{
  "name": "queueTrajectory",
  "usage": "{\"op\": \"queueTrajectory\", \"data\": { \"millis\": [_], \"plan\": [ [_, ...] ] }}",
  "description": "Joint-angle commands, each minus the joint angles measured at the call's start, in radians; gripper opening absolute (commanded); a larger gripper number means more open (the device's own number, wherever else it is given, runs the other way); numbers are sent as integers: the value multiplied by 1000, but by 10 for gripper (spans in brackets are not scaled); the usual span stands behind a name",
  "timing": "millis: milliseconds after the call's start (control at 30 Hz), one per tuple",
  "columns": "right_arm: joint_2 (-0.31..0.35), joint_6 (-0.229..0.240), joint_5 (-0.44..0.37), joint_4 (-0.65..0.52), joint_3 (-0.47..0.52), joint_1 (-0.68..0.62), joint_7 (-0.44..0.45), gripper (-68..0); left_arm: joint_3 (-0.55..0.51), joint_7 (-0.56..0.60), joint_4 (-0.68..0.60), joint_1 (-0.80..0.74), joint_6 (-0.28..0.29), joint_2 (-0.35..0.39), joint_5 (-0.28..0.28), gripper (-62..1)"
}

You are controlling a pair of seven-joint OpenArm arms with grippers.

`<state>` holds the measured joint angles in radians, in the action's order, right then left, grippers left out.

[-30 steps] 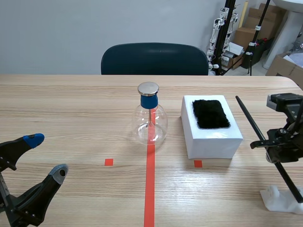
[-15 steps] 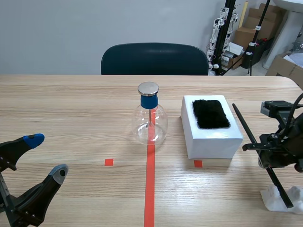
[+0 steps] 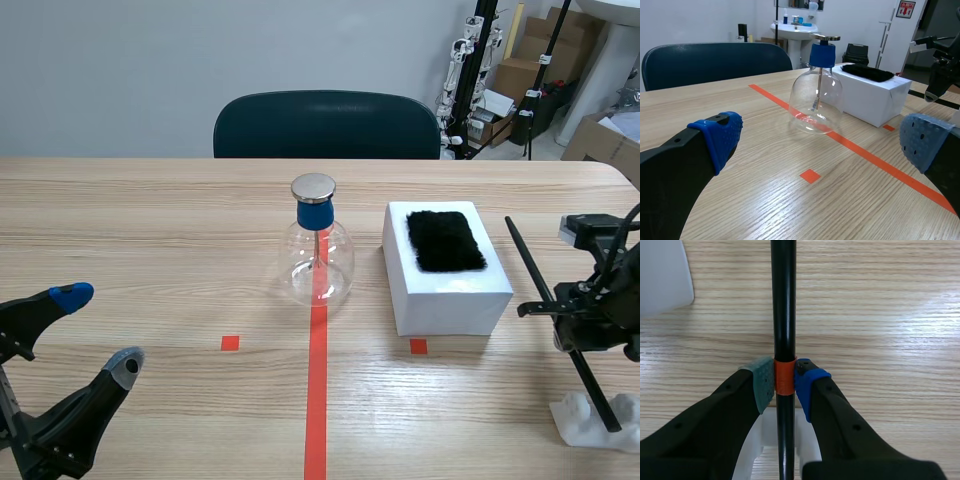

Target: Do the electroscope experiment. put the rod down on the box

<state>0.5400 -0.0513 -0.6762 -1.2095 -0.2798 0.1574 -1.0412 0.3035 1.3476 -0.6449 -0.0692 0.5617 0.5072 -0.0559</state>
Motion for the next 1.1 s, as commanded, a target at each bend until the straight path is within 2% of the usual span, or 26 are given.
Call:
{"op": "queueTrajectory", "data": {
  "millis": [0, 267, 667, 1067],
  "plan": [
    [8, 0, 11, -11, -9, 26, 4, -556, -6, 17, -8, 3, 3, 6, 10, 14],
    [3, -2, 19, -11, -12, 26, -3, -392, -6, 17, -8, 3, 3, 6, 10, 14],
    [3, -4, 18, -11, -12, 26, 42, -8, -6, 17, -8, 3, 3, 6, 10, 14],
    [17, 0, 11, -22, -12, 8, 66, 4, -6, 17, -8, 3, 3, 6, 10, 14]
  ]
}}
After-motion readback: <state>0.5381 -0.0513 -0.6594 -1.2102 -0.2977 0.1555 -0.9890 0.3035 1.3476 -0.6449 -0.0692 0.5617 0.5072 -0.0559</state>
